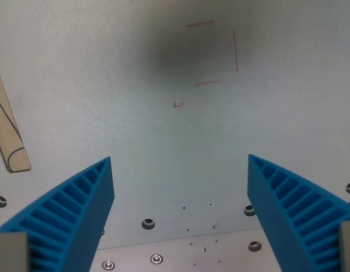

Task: Rotate around base negative z

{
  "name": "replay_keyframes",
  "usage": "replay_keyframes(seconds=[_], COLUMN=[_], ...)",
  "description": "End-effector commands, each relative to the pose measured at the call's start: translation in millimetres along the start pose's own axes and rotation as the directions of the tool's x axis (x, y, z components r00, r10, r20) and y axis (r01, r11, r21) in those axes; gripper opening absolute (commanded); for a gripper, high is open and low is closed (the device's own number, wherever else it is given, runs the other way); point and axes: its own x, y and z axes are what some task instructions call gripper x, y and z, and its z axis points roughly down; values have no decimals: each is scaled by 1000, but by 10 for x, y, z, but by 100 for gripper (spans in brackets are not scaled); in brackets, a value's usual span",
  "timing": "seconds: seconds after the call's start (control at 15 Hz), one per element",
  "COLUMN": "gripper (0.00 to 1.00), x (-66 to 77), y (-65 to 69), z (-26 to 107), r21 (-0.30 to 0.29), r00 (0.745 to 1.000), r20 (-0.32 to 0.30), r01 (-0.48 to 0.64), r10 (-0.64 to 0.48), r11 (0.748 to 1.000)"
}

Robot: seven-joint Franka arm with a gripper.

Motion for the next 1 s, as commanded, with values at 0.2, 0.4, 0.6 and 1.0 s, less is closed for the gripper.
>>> replay_keyframes(seconds=[0.2, 0.4, 0.6, 1.0], gripper=[100, 100, 100, 100], x=[-1, -1, -1, -1], y=[1, 1, 1, 1], z=[-13, -13, -13, -13], r21=[1, 1, 2, 3], r00=[999, 997, 993, 980], r20=[-2, -2, -2, -1], r01=[-40, -80, -120, -199], r10=[40, 80, 120, 199], r11=[999, 997, 993, 980])
